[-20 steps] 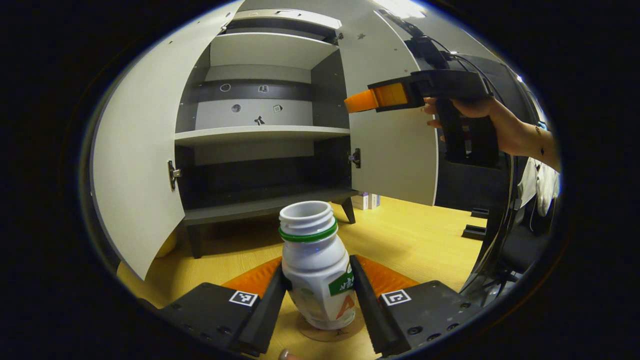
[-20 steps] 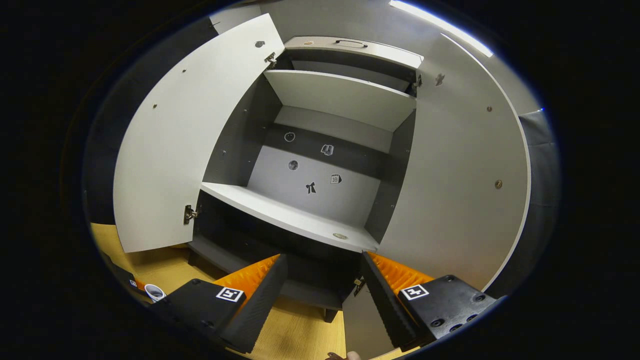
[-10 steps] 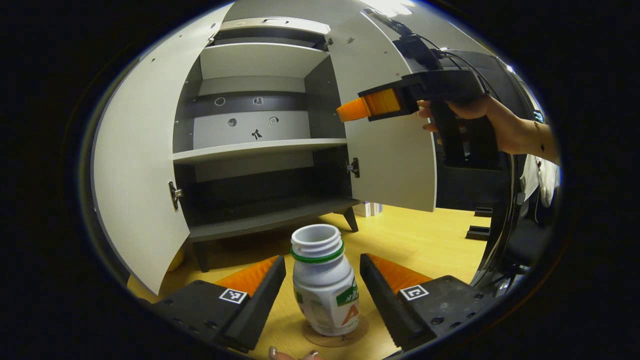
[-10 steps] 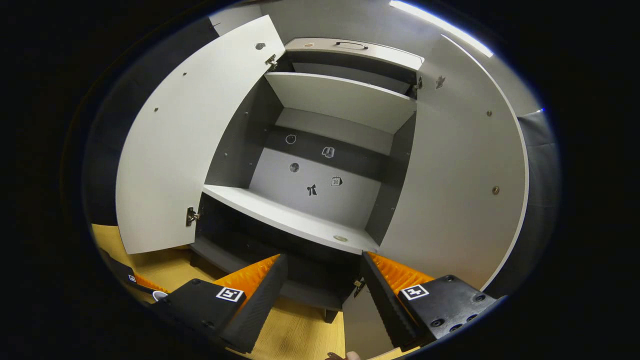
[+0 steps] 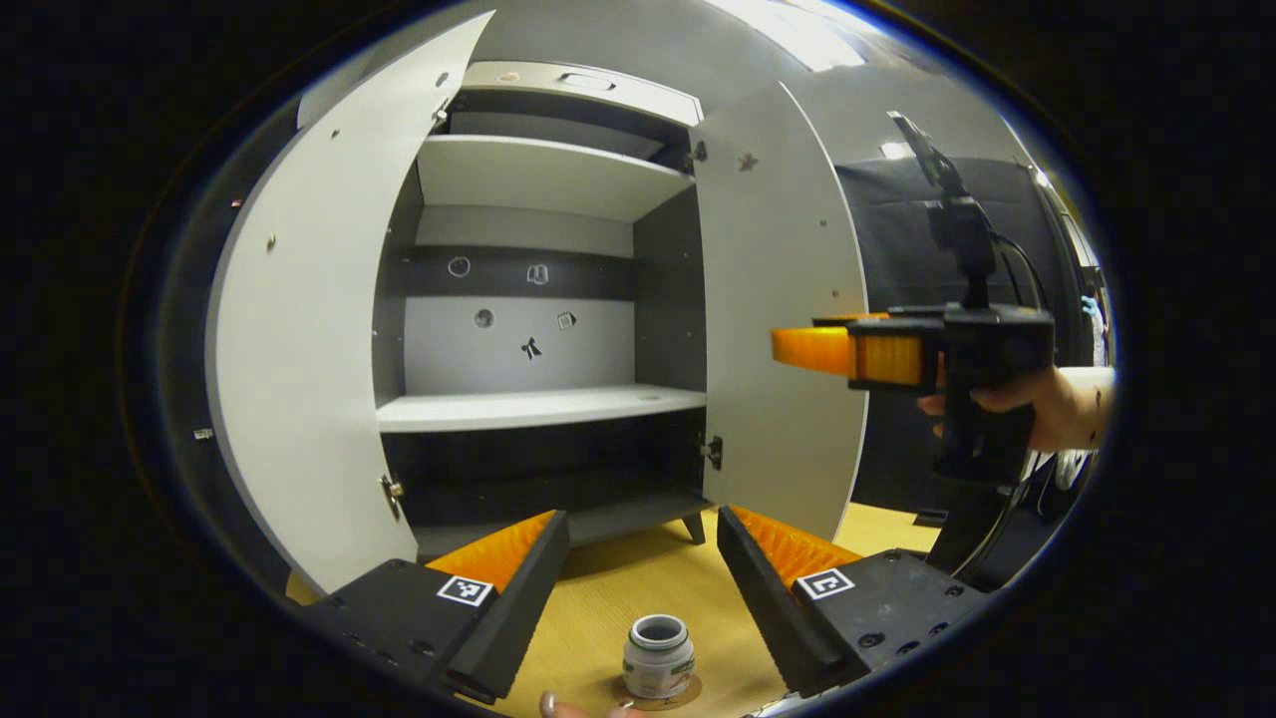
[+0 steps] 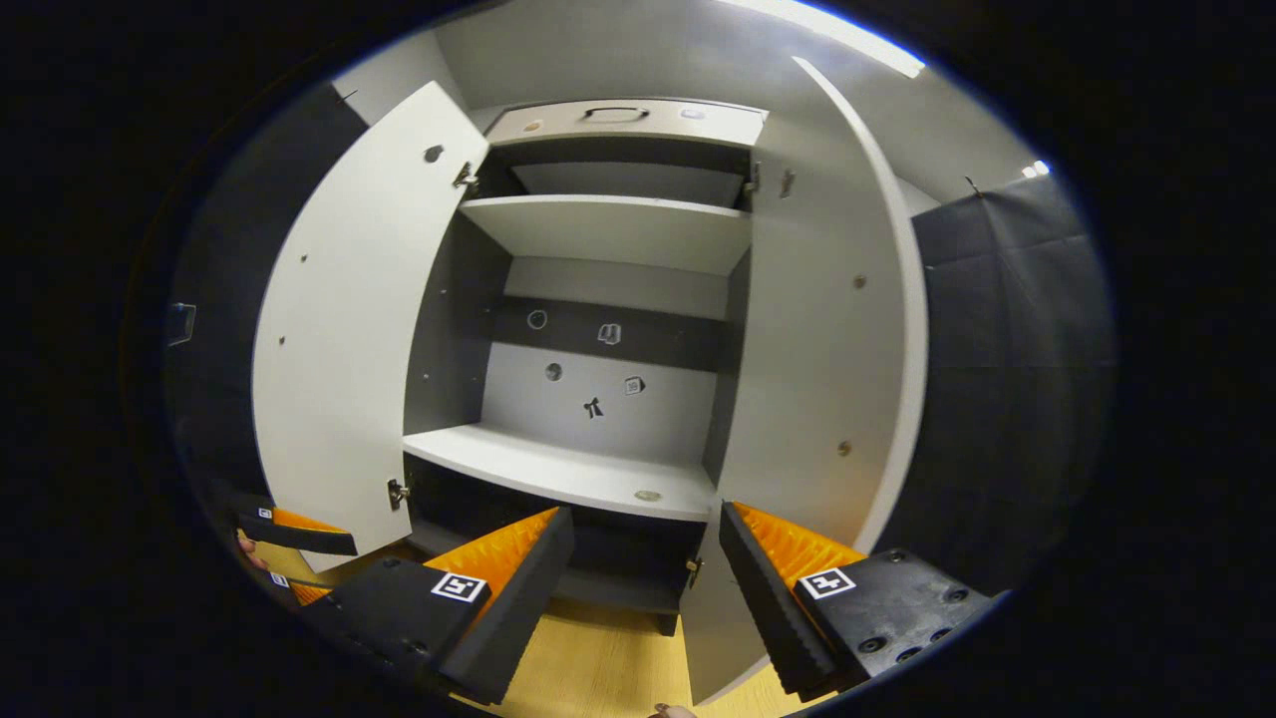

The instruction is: Grasp the bottle in the cabinet with the left hand and place it on the coaster, then close the right door with the right hand and the left door with the left hand.

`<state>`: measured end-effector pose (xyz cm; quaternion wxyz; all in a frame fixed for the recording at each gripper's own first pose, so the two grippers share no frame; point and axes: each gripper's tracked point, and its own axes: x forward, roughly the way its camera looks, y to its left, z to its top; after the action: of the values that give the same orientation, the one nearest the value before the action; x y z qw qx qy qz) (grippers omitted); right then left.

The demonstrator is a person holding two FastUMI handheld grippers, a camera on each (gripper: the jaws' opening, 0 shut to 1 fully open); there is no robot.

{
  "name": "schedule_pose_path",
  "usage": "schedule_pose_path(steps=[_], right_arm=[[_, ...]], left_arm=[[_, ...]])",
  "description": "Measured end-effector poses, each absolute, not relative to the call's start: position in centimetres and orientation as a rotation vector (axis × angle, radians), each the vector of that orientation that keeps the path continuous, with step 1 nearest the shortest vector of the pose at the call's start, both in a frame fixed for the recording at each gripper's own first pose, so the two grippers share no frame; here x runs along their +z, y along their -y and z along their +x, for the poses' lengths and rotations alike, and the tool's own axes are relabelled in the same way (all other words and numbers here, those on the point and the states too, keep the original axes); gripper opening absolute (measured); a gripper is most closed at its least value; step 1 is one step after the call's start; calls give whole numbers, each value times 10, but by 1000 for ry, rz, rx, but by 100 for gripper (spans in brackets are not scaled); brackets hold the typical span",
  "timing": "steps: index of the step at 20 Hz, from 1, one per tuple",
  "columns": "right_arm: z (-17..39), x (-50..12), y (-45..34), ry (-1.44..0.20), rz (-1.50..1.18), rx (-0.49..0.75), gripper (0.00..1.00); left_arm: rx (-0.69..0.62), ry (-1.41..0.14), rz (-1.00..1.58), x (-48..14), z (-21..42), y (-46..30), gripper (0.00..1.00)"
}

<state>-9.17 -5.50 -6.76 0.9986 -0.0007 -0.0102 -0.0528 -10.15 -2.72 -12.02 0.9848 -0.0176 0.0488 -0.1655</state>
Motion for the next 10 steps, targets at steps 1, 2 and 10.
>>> schedule_pose_path(steps=[1, 2, 10], right_arm=[[-99, -61, 70, 23, 20, -147, 98], [-106, -55, 83, 27, 37, -179, 98], [-148, -29, 150, 49, 56, -334, 94]], left_arm=[[-317, -99, -52, -105, -105, 17, 95], [-301, -99, -71, -93, -109, 8, 95], [-67, -98, -78, -48, -140, -72, 95]])
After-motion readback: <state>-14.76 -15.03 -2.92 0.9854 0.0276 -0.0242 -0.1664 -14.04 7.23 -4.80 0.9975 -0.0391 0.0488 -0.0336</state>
